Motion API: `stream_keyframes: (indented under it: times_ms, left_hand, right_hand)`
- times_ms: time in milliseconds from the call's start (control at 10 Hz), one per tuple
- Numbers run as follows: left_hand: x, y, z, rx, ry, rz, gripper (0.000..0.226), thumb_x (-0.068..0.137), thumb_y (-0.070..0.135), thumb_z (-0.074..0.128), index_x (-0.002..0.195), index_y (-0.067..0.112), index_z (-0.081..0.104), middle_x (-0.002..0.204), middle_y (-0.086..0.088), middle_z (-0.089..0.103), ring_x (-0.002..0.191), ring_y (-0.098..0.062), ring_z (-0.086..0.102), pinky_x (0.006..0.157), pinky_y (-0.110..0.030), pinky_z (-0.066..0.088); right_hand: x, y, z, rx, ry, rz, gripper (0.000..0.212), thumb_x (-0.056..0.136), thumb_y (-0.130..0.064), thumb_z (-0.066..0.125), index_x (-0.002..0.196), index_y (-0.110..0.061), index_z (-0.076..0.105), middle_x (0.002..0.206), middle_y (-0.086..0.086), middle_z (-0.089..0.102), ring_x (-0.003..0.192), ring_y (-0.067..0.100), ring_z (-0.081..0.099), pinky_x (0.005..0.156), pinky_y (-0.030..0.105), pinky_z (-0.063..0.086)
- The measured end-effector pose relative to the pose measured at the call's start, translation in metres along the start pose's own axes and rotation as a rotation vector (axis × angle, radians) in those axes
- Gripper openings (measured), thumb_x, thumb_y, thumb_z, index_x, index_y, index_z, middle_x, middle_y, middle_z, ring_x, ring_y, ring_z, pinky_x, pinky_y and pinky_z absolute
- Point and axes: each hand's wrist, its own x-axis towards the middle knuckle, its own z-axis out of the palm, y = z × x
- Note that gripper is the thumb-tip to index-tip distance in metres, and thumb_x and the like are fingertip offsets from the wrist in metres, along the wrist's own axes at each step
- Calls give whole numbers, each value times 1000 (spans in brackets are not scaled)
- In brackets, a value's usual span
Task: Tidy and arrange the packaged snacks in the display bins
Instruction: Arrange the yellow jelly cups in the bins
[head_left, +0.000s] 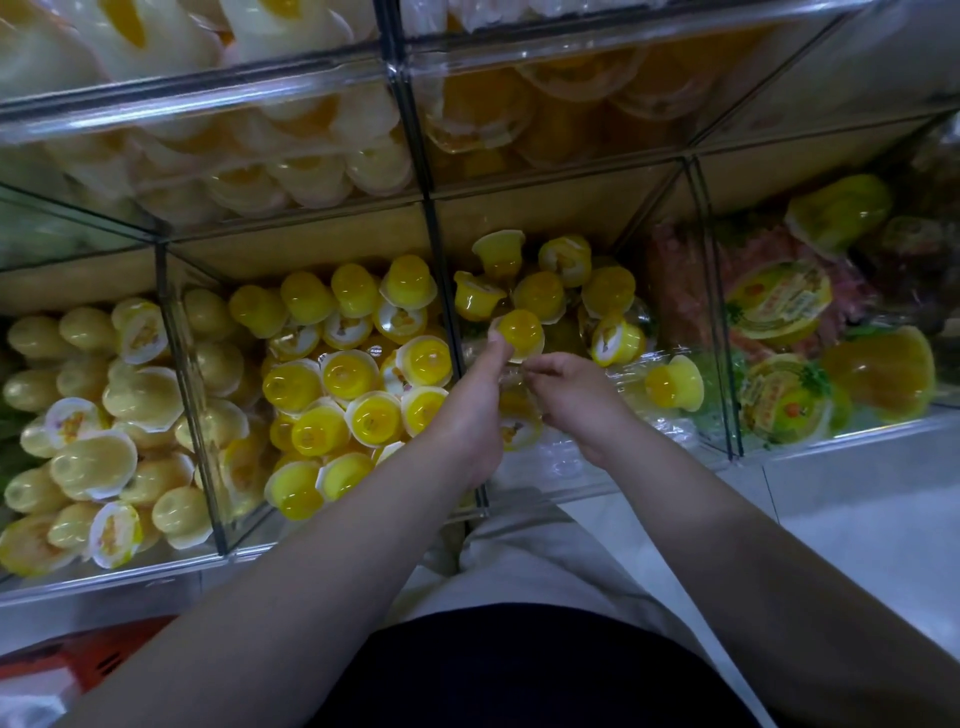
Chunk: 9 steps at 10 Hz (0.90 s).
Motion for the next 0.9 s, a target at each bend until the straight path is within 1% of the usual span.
stream_keyframes:
  times_ms: [100, 200, 300, 400, 500, 600, 700, 800, 900]
  left_hand:
    - [-7, 5, 12, -35, 53, -76, 65, 96, 61, 32, 149, 23, 34, 159, -1, 26, 145, -20, 25, 113, -37, 22]
    - [-8, 8, 18, -72, 148, -73, 66, 96, 59, 39, 149, 21, 34, 160, -3, 21, 146, -20, 21, 115, -39, 19]
    - [-7, 14, 18, -120, 120, -95, 59, 99, 55, 35, 146, 20, 39, 156, -6, 31, 142, -22, 30, 108, -35, 26]
    - [-13, 16, 16, -76, 70, -100, 56, 101, 53, 31, 144, 20, 41, 146, -8, 41, 124, -21, 48, 90, -31, 30]
    - [-15, 16, 12, -87, 73, -102, 57, 98, 56, 36, 141, 20, 45, 130, -7, 51, 118, -25, 55, 95, -32, 37]
    - [-15, 14, 9, -129, 66, -120, 57, 96, 56, 42, 141, 20, 46, 135, -13, 52, 115, -30, 59, 99, -40, 46]
    - [-17, 12, 8, -69, 25, -97, 55, 101, 47, 33, 146, 16, 38, 149, -8, 42, 133, -26, 44, 94, -34, 43]
    - [-15, 7, 7, -126, 15, -84, 57, 101, 49, 31, 147, 16, 38, 138, -3, 50, 133, -14, 42, 91, -29, 34]
    - [-14, 2, 6, -157, 20, -26, 52, 101, 44, 33, 144, 16, 41, 96, 7, 55, 69, 9, 62, 61, -13, 48]
  right_hand:
    - [-6, 1, -4, -45, -77, 74, 19, 94, -20, 57, 111, -22, 63, 111, 2, 64, 105, 23, 61, 70, 32, 53]
    - [-10, 3, -4, -152, -173, 69, 32, 92, -16, 60, 124, -16, 59, 119, 4, 63, 108, 22, 61, 75, 33, 52]
    - [-10, 2, -7, -184, -230, 25, 43, 89, -11, 63, 131, -16, 54, 124, 8, 62, 109, 25, 62, 72, 28, 51]
    - [-9, 1, -14, -194, -330, 29, 53, 86, -12, 69, 135, -21, 51, 124, 1, 64, 107, 17, 63, 71, 25, 50]
    - [-10, 1, -18, -290, -390, 14, 62, 82, -13, 74, 137, -24, 49, 122, -3, 62, 96, 10, 62, 67, 23, 51]
    - [-11, 1, -14, -386, -381, -25, 68, 75, -10, 80, 136, -20, 52, 117, 0, 60, 90, 13, 62, 64, 24, 52]
    - [-11, 1, -13, -420, -373, -83, 48, 68, -12, 84, 112, -19, 67, 103, 2, 69, 92, 19, 66, 77, 35, 55]
    - [-14, -2, -18, -367, -350, -75, 45, 65, -13, 88, 104, -20, 67, 99, 0, 71, 94, 18, 66, 84, 32, 52]
    - [-17, -6, -22, -271, -316, -61, 60, 63, -13, 89, 114, -21, 58, 106, -3, 66, 99, 14, 62, 88, 31, 51]
